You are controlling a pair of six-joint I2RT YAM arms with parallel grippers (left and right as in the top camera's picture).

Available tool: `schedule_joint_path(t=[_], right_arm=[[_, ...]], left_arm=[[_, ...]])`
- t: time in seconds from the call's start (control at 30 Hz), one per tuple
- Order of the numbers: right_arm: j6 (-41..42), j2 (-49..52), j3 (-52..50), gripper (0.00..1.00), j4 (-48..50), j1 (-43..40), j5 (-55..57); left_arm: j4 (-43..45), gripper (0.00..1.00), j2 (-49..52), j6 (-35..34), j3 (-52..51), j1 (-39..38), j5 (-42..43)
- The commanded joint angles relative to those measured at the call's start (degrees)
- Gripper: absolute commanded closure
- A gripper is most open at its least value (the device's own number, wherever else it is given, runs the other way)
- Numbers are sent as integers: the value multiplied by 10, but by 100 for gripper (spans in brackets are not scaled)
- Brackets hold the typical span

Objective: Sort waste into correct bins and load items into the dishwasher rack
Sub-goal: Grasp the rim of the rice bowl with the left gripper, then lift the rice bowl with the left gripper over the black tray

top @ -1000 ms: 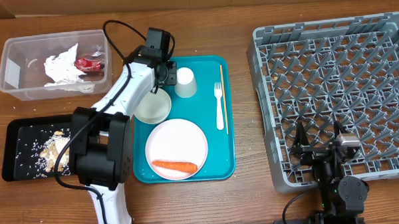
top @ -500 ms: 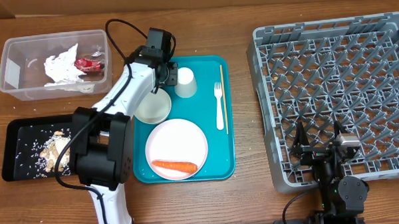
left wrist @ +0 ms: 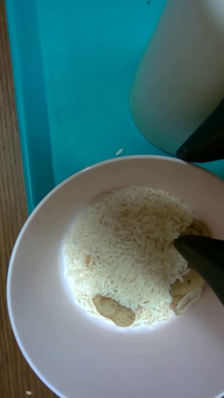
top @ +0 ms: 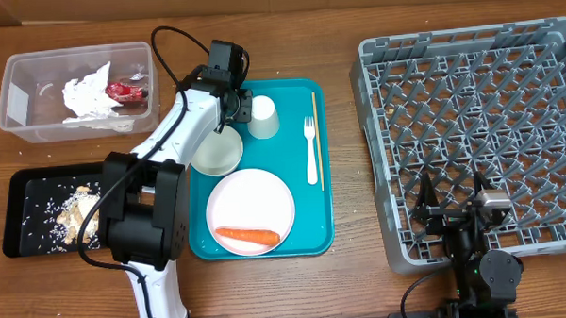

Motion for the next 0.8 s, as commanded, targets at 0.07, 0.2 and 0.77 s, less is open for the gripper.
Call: schedule_joint_path(t=[0.07,0.2,0.77], right_arm=[[0,-6,-6,0,4,-4,-1],[0,-6,-6,0,4,-4,-1],[0,-6,-6,0,4,-4,-1]], left_arm=[[2,60,12,15,-9,-4,0],[4,60,12,26,-12,-4,1],[3,74,12,52,-13,-4,3]])
